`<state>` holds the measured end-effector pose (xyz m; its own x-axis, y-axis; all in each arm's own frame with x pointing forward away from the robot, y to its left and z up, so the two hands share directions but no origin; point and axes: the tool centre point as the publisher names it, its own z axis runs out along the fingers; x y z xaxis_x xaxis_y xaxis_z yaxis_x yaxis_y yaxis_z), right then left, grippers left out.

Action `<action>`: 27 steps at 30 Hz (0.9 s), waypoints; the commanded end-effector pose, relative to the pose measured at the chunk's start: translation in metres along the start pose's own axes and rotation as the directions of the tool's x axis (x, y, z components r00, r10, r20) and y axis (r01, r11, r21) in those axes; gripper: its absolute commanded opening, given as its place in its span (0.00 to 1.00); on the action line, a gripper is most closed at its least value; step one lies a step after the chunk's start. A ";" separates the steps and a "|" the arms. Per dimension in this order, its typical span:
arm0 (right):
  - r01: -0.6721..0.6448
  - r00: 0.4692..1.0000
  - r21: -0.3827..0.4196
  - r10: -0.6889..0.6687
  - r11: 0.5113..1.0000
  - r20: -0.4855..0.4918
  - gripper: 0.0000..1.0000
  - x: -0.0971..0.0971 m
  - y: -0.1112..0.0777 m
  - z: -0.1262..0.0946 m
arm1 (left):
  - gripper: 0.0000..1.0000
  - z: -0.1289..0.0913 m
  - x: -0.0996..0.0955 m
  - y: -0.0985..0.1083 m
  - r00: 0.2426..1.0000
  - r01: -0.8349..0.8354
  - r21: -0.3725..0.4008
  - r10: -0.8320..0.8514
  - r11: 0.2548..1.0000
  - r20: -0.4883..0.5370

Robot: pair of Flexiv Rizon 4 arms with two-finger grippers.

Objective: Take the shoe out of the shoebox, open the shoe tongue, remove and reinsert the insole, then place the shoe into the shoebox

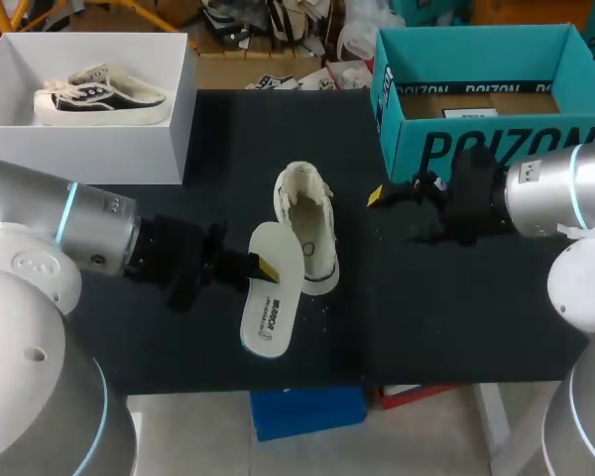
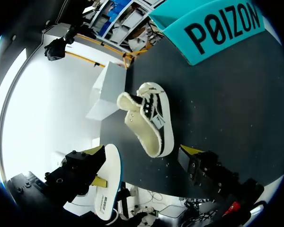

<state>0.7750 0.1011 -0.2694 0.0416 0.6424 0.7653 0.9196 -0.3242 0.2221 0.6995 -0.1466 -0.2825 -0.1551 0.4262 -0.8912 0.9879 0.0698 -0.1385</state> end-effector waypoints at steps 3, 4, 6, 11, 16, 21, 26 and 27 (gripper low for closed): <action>-0.008 1.000 -0.018 0.009 1.000 0.010 1.00 -0.008 -0.007 -0.017 | 0.00 -0.002 -0.001 -0.005 1.000 0.008 0.003 -0.008 1.000 -0.027; -0.009 1.000 -0.018 0.009 1.000 0.011 1.00 -0.008 -0.008 -0.019 | 0.00 -0.002 -0.001 -0.006 0.999 0.011 0.008 -0.011 1.000 -0.033; -0.009 1.000 -0.018 0.009 1.000 0.011 1.00 -0.008 -0.008 -0.019 | 0.00 0.000 0.000 -0.008 0.999 0.017 0.018 -0.016 1.000 -0.050; -0.009 1.000 -0.018 0.009 1.000 0.011 1.00 -0.008 -0.008 -0.019 | 0.00 0.004 0.006 -0.008 0.996 0.033 0.041 -0.029 0.999 -0.087; -0.009 1.000 -0.018 0.009 1.000 0.011 1.00 -0.008 -0.008 -0.019 | 0.00 0.007 0.010 -0.004 0.990 0.025 0.036 -0.019 0.999 -0.139; -0.009 1.000 -0.018 0.009 1.000 0.011 1.00 -0.008 -0.008 -0.019 | 0.00 0.010 0.017 0.001 0.976 -0.004 0.015 0.007 1.000 -0.216; -0.009 1.000 -0.018 0.009 1.000 0.011 1.00 -0.008 -0.008 -0.019 | 0.00 0.014 0.022 0.009 0.976 -0.005 0.051 0.016 0.999 -0.215; -0.009 1.000 -0.018 0.009 1.000 0.011 1.00 -0.008 -0.008 -0.019 | 0.00 0.016 0.023 0.010 0.976 -0.003 0.058 0.016 0.998 -0.219</action>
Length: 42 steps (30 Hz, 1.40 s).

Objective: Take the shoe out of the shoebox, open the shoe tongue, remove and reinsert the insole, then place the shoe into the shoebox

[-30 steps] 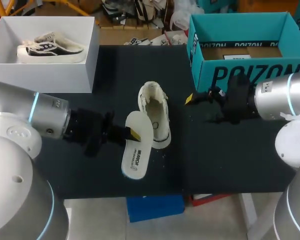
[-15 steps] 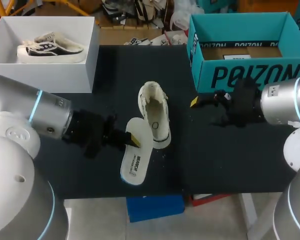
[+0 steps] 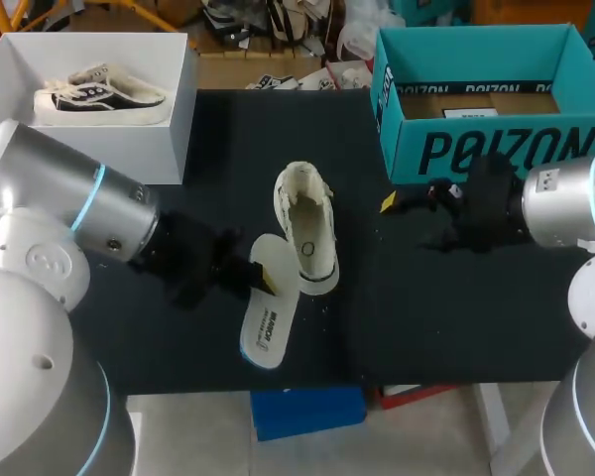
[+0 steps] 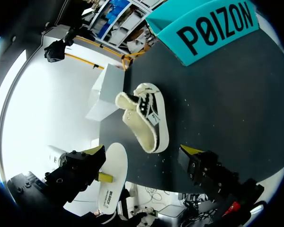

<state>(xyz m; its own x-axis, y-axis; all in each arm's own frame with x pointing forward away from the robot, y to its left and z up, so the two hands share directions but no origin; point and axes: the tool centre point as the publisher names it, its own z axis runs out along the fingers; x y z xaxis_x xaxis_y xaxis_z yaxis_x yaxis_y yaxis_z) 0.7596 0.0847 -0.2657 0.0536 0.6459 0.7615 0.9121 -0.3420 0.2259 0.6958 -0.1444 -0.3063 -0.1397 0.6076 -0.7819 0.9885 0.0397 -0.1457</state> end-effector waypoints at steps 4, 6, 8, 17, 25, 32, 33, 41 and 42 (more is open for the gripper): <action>0.000 1.000 -0.001 0.000 1.000 0.001 1.00 0.001 0.000 0.000 | 0.00 0.012 -0.004 0.014 0.999 -0.027 0.090 0.028 0.996 -0.015; 0.000 1.000 -0.001 0.000 1.000 0.001 1.00 0.001 0.000 0.000 | 0.00 0.012 -0.004 0.014 0.999 -0.027 0.090 0.028 0.996 -0.015; 0.000 1.000 -0.001 0.000 1.000 0.001 1.00 0.001 0.000 0.000 | 0.00 0.012 -0.004 0.014 0.999 -0.027 0.090 0.028 0.996 -0.015; 0.000 1.000 -0.001 0.000 1.000 0.001 1.00 0.001 0.000 0.000 | 0.00 0.014 -0.005 0.016 0.999 -0.030 0.100 0.033 0.994 -0.030; 0.000 1.000 -0.001 0.000 1.000 0.001 1.00 0.001 0.000 0.000 | 0.00 0.020 -0.007 0.037 0.996 -0.025 0.134 0.037 0.991 -0.087; 0.000 1.000 -0.001 0.000 1.000 0.001 1.00 0.001 0.000 0.000 | 0.00 0.030 -0.009 0.050 0.999 0.005 0.171 0.004 0.985 -0.052; 0.000 1.000 -0.001 0.000 1.000 0.001 1.00 0.001 0.000 0.000 | 0.00 0.033 -0.010 0.052 0.999 0.007 0.178 0.002 0.984 -0.049; 0.000 1.000 -0.001 0.000 1.000 0.001 1.00 0.001 0.000 0.000 | 0.00 0.046 -0.011 0.063 0.996 0.026 0.196 -0.010 0.980 -0.083; 0.000 1.000 -0.001 0.000 1.000 0.001 1.00 0.001 0.000 0.000 | 0.00 0.047 -0.010 0.065 0.996 0.028 0.195 -0.011 0.980 -0.087</action>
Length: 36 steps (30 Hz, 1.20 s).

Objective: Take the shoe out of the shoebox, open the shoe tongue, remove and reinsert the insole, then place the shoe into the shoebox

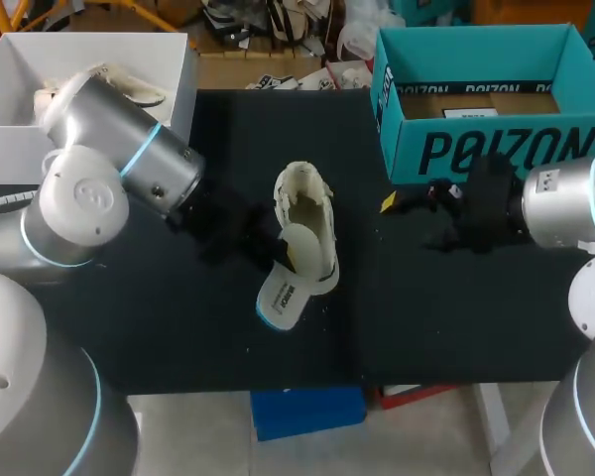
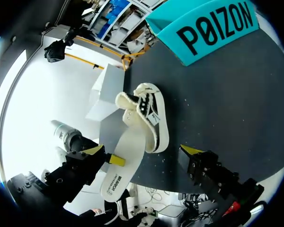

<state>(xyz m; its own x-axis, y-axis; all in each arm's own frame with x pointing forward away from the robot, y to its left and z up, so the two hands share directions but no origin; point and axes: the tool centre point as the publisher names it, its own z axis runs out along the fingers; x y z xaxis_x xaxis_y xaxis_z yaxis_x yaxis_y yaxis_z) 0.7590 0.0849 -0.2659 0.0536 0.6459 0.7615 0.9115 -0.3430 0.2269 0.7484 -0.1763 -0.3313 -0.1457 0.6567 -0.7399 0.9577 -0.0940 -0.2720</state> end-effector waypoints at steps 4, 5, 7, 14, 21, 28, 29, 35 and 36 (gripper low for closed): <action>0.000 1.000 0.001 0.000 1.000 0.001 1.00 0.001 0.000 0.000 | 0.00 0.010 -0.003 0.020 0.999 0.018 0.012 -0.018 1.000 -0.036; 0.000 1.000 0.001 0.000 1.000 0.001 1.00 0.001 0.000 0.000 | 0.00 0.011 -0.003 0.022 0.999 0.020 0.012 -0.019 1.000 -0.037; 0.000 1.000 0.001 0.000 1.000 0.001 1.00 0.001 0.000 0.000 | 0.00 0.012 -0.002 0.027 0.999 0.022 0.014 -0.022 1.000 -0.036; 0.000 1.000 0.001 0.000 1.000 0.001 1.00 0.001 0.000 0.000 | 0.00 0.023 -0.001 0.045 0.999 0.047 0.025 -0.046 0.999 -0.020; 0.000 1.000 0.001 0.000 1.000 0.001 1.00 0.001 0.000 0.000 | 0.00 0.031 0.000 0.059 0.998 0.061 0.016 -0.061 0.998 -0.014; 0.000 1.000 0.001 0.000 1.000 0.001 1.00 0.001 0.000 0.000 | 0.00 0.034 0.000 0.071 0.997 0.079 -0.013 -0.079 0.997 0.006; 0.000 1.000 0.001 0.000 1.000 0.001 1.00 0.001 0.000 0.000 | 0.00 0.034 0.001 0.073 0.997 0.081 -0.016 -0.081 0.997 0.007; 0.000 1.000 0.001 0.000 1.000 0.001 1.00 0.001 0.000 0.000 | 0.00 0.034 0.004 0.080 0.994 0.112 -0.040 -0.111 0.993 0.019; 0.000 1.000 0.001 0.000 1.000 0.001 1.00 0.001 0.000 0.000 | 0.00 0.033 0.005 0.082 0.993 0.115 -0.045 -0.114 0.992 0.021</action>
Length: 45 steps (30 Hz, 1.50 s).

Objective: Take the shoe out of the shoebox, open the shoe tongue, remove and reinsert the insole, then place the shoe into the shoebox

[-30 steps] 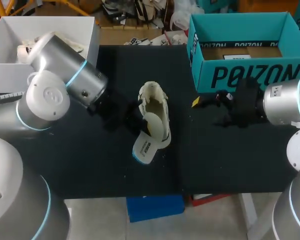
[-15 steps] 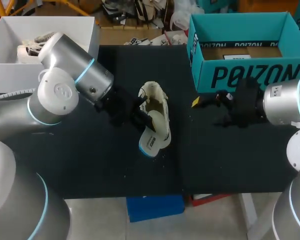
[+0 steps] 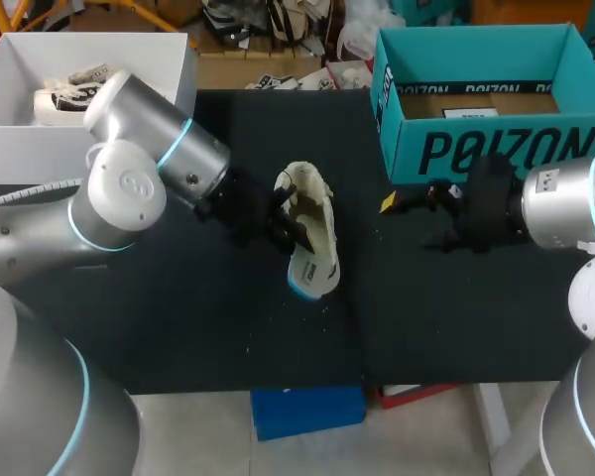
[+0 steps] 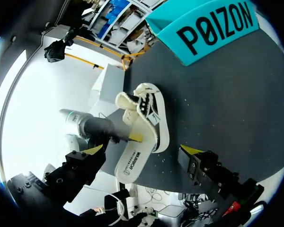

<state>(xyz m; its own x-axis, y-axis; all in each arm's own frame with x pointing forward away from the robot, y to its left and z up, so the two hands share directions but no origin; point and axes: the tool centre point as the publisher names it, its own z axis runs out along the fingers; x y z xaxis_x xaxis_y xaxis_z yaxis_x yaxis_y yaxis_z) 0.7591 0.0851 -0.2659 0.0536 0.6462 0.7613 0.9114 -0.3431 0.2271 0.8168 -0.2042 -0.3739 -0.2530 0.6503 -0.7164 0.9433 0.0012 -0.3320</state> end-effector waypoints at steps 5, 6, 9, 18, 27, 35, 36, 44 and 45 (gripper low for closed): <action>-0.001 1.000 0.001 0.001 1.000 0.001 1.00 0.000 0.000 0.000 | 0.00 -0.001 0.003 0.012 0.999 0.036 -0.056 -0.035 0.998 0.016; -0.001 1.000 0.001 0.001 1.000 0.001 1.00 0.000 0.000 0.000 | 0.00 -0.002 0.003 0.014 0.999 0.047 -0.065 -0.046 0.997 0.022; -0.001 1.000 0.001 0.001 1.000 0.001 1.00 0.000 0.000 0.000 | 0.00 -0.005 0.003 0.019 0.996 0.079 -0.090 -0.076 0.993 0.036; -0.001 1.000 0.001 0.001 1.000 0.001 1.00 0.000 0.000 0.000 | 0.39 -0.011 -0.004 0.010 0.997 0.075 -0.096 -0.072 0.993 0.032; -0.001 1.000 0.001 0.001 1.000 0.001 1.00 0.000 0.000 0.000 | 0.44 -0.024 -0.010 -0.018 0.999 0.030 -0.067 -0.027 0.997 0.043; -0.001 1.000 0.001 0.001 1.000 0.001 1.00 0.000 0.000 0.000 | 0.41 -0.018 -0.005 -0.032 1.000 0.013 -0.025 -0.013 1.000 0.007; -0.001 1.000 0.001 0.001 1.000 0.001 1.00 0.000 0.000 0.000 | 0.40 -0.017 -0.005 -0.033 1.000 0.010 -0.019 -0.010 1.000 0.005; -0.001 1.000 0.001 0.001 1.000 0.001 1.00 0.000 0.000 0.000 | 0.00 -0.012 -0.009 -0.040 1.000 -0.025 0.025 0.025 0.999 0.002; -0.001 1.000 0.001 0.001 1.000 0.001 1.00 0.000 0.000 0.000 | 0.00 -0.013 -0.008 -0.038 1.000 -0.025 0.024 0.025 0.999 0.002</action>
<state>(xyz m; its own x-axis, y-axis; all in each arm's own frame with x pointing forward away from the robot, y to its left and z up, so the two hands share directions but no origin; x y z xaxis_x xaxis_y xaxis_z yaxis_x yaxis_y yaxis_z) 0.7591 0.0851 -0.2659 0.0537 0.6463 0.7612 0.9114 -0.3431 0.2271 0.7823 -0.1994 -0.3458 -0.2321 0.6483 -0.7252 0.9439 -0.0299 -0.3288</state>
